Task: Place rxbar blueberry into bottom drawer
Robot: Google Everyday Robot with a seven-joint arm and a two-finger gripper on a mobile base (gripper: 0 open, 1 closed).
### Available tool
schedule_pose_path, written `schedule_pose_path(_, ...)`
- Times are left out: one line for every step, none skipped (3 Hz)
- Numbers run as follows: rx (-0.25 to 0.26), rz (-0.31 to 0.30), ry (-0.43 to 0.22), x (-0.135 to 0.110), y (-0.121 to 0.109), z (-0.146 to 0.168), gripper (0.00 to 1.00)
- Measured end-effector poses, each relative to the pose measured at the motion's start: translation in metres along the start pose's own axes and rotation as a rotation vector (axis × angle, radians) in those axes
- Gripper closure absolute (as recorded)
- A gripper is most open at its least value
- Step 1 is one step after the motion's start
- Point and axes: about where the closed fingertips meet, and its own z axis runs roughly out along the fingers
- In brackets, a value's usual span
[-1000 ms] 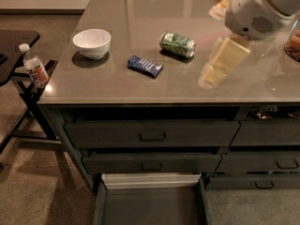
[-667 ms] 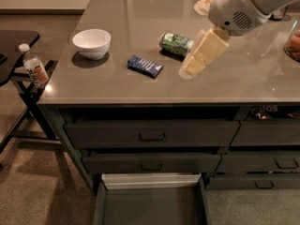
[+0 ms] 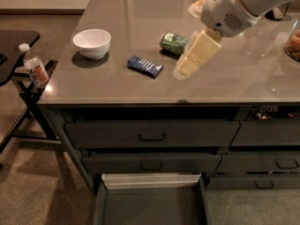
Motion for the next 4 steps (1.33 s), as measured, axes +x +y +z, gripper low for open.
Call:
schedule_pose_path(-0.042,0.023,-0.007,-0.002,-0.005,0.035,0.00)
schedule_pose_path(-0.094,0.075,-0.011,0.002,-0.011,0.082,0.00)
schedule_pose_path(-0.128,0.139,-0.010,0.010,-0.018,0.124,0.00)
schedule_pose_path(-0.147,0.187,-0.011,0.013,-0.027,0.155,0.00)
